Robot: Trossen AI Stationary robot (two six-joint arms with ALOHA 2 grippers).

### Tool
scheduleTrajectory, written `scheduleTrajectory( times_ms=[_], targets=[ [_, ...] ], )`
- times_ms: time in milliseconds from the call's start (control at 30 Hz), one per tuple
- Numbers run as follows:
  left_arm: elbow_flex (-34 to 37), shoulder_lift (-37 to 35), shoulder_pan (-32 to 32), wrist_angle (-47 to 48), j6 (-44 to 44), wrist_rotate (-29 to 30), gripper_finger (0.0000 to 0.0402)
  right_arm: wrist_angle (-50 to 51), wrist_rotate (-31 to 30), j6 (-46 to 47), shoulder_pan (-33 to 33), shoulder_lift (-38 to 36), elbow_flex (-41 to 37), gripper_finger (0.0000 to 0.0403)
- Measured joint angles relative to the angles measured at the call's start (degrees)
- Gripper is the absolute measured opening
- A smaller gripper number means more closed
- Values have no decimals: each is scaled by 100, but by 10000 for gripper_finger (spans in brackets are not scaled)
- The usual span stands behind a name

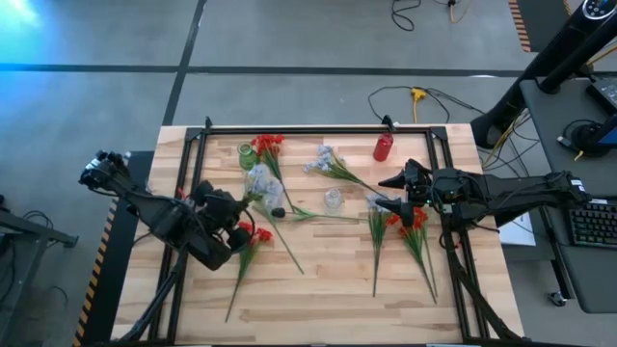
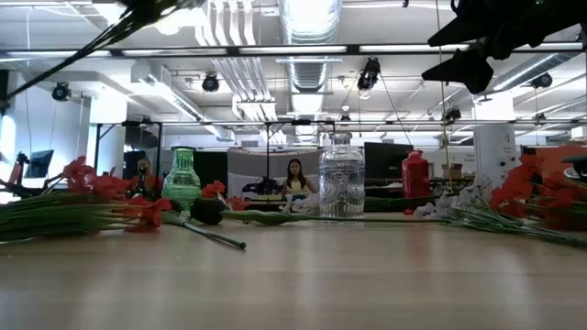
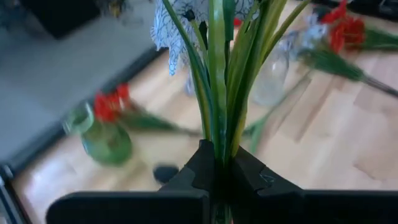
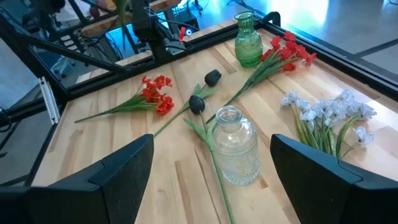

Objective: Sort flowers into vase by color
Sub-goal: Put the left white flower into the green vase

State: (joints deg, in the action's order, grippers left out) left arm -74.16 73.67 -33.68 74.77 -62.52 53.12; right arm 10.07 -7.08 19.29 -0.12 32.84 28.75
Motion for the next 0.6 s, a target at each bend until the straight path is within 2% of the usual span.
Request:
scheduleTrajectory(
  times_ms=[133,300,400,500,600],
  targets=[
    [-39,-42,295,-729,1268,44,2,0,1,-50,0,0,0,315],
    [105,-66,809,-2789,3706,-269,2,-4,-1,-120,0,0,0,315],
    [232,-77,1283,-3902,5081,-723,2,-13,-35,-192,0,0,0,315],
    [498,-168,1936,-4684,5931,-1231,2,-67,-44,-212,0,-1,0,315],
    [898,-310,2656,-5366,6422,-2218,2,-126,-45,-231,0,0,0,315]
  ],
)
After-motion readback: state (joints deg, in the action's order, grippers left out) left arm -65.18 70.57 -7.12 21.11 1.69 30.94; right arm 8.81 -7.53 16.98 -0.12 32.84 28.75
